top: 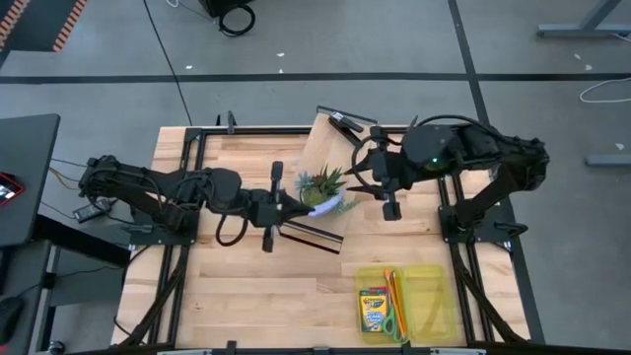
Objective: Pack school essentials
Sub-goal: Put the white sticky note into the yellow supply box
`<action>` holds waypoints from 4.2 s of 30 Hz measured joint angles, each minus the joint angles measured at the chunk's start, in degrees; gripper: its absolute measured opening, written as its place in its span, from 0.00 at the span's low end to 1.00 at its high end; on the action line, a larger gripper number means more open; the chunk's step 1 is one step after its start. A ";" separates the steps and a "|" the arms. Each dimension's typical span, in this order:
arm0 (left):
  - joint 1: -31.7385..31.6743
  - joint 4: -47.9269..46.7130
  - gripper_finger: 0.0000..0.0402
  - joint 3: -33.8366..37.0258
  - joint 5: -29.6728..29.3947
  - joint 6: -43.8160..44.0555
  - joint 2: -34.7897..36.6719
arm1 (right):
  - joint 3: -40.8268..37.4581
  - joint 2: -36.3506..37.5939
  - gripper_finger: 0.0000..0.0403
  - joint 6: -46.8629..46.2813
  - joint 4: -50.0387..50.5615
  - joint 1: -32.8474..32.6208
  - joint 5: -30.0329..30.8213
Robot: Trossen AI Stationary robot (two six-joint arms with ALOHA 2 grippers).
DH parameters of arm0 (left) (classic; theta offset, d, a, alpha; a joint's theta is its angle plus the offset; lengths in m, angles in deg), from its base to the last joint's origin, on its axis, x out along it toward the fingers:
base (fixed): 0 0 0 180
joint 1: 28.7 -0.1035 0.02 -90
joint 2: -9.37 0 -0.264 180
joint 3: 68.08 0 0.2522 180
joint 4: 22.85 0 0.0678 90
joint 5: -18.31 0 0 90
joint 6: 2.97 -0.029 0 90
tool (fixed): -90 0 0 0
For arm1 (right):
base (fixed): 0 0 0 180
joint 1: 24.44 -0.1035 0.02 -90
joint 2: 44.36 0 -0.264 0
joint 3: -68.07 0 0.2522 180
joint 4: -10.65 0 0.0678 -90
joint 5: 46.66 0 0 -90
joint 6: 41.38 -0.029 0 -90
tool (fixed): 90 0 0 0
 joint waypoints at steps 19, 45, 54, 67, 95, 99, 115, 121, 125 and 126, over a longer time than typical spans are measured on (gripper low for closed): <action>-2.01 3.63 0.00 0.00 8.57 10.07 0.00 | 0.06 -1.87 0.38 -2.81 -1.79 0.00 -9.49; -2.60 5.32 0.05 0.00 6.02 13.19 -0.04 | 0.06 -1.83 0.03 -7.05 -5.94 0.00 -13.21; -2.60 4.45 0.31 0.00 3.82 13.10 0.03 | 0.06 -1.25 0.03 -10.95 -5.82 -0.02 -13.18; -2.62 -4.94 0.42 -0.07 -6.78 4.49 3.39 | -0.04 -0.76 0.03 -23.24 4.80 -3.49 -13.45; -1.62 -7.06 0.28 0.05 0.00 40.64 1.41 | -32.38 -0.82 0.04 -56.06 -2.71 -7.83 -26.62; -1.42 -6.97 0.28 0.04 0.02 40.52 0.93 | -34.95 -0.82 0.06 -58.98 -4.54 -7.58 -31.91; -0.63 -6.81 0.25 0.04 0.00 40.12 0.57 | -38.07 -0.80 0.04 -62.35 -10.36 -9.12 -34.41; -0.59 -6.76 0.23 0.04 0.11 40.14 0.57 | -44.39 -0.80 0.04 -66.79 -21.72 -12.17 -34.34; -0.61 -6.68 0.24 0.04 0.03 40.16 0.57 | -47.67 -0.80 0.04 -70.72 -27.50 -14.56 -34.25; -0.61 -6.70 0.24 0.04 0.05 40.22 0.57 | -48.37 -0.82 0.04 -71.48 -28.88 -15.19 -34.27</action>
